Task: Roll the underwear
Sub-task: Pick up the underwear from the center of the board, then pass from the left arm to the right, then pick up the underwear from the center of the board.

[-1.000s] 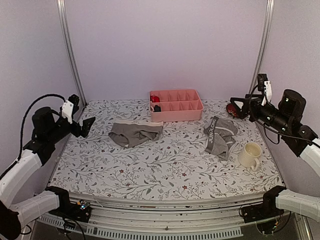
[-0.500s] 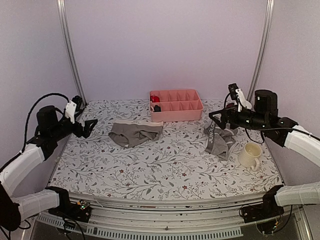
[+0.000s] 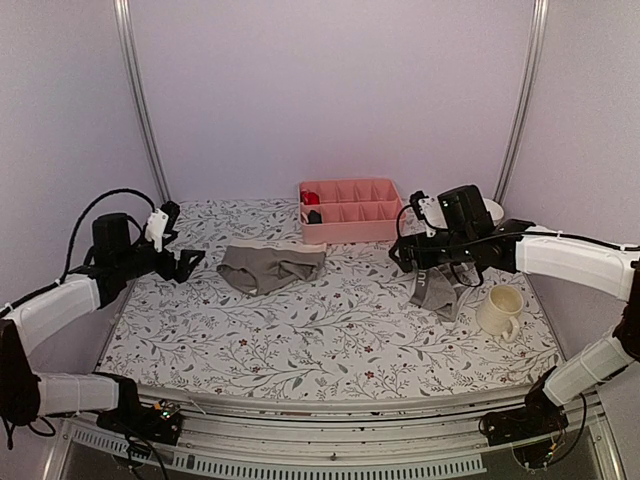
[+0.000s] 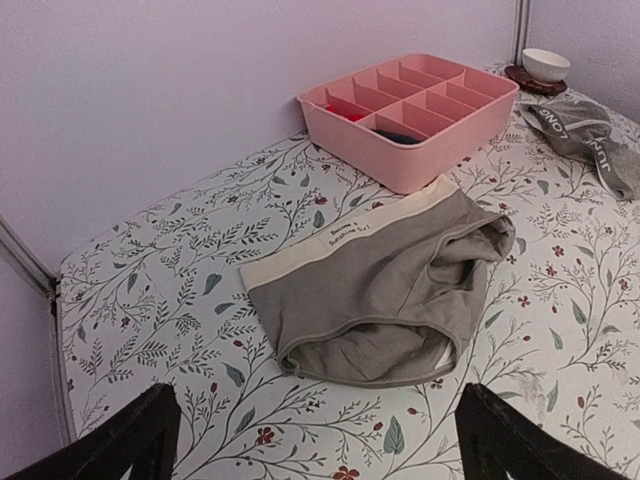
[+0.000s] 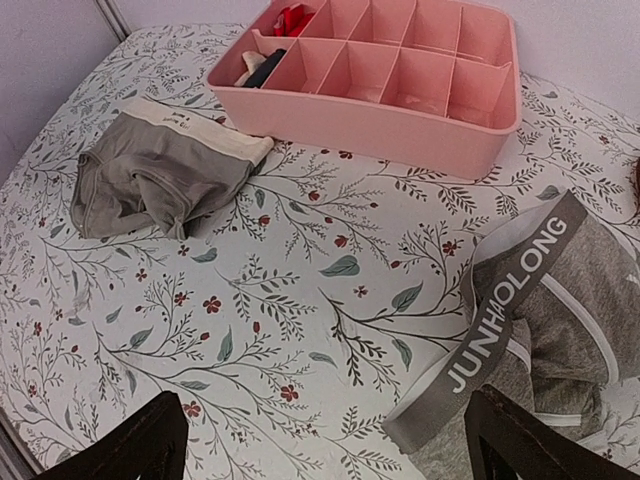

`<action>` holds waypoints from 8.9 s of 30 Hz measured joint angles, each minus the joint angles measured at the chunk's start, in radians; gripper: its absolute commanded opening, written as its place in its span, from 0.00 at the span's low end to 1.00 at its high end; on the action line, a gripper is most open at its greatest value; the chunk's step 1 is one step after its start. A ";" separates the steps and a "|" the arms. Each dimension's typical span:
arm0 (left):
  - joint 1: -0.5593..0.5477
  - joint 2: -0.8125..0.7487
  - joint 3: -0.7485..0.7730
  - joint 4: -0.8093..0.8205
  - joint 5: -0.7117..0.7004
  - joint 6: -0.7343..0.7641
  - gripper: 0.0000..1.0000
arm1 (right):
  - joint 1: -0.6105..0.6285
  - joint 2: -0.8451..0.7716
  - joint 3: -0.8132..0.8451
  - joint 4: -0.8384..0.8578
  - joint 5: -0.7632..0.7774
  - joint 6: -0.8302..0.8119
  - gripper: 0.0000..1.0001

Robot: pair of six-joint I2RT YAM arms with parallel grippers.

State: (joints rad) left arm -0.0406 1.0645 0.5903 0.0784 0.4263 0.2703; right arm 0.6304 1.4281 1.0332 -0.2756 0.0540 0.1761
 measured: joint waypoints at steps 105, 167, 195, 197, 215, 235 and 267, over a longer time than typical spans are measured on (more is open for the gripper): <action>-0.771 0.089 0.008 -0.072 -0.102 0.643 0.00 | 0.483 0.218 -0.335 0.994 -0.245 -0.597 0.80; -0.692 0.196 0.095 -0.345 -0.129 0.375 0.25 | 0.502 0.320 -0.122 0.771 0.005 -0.427 0.02; -0.674 0.000 0.018 -0.340 -0.126 0.506 0.92 | 0.502 0.245 -0.086 0.649 -0.136 -0.441 0.02; -0.673 0.011 0.018 -0.358 -0.097 0.495 0.94 | 0.502 0.249 -0.079 0.637 -0.119 -0.437 0.02; -0.522 0.222 0.192 -0.496 0.195 0.274 0.79 | 0.502 0.280 -0.056 0.595 -0.037 -0.426 0.02; -0.504 0.401 0.291 -0.667 0.354 0.291 0.26 | 0.502 0.295 -0.041 0.579 -0.016 -0.438 0.02; -0.694 -0.194 0.367 -0.550 -0.256 0.462 0.00 | 0.520 0.132 0.204 0.343 -0.145 -0.614 0.02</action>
State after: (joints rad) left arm -0.7341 0.8703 0.9577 -0.4713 0.1707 0.7322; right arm 1.1507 1.5600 1.2369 0.0673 -0.0910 -0.4377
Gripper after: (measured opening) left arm 0.015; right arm 0.018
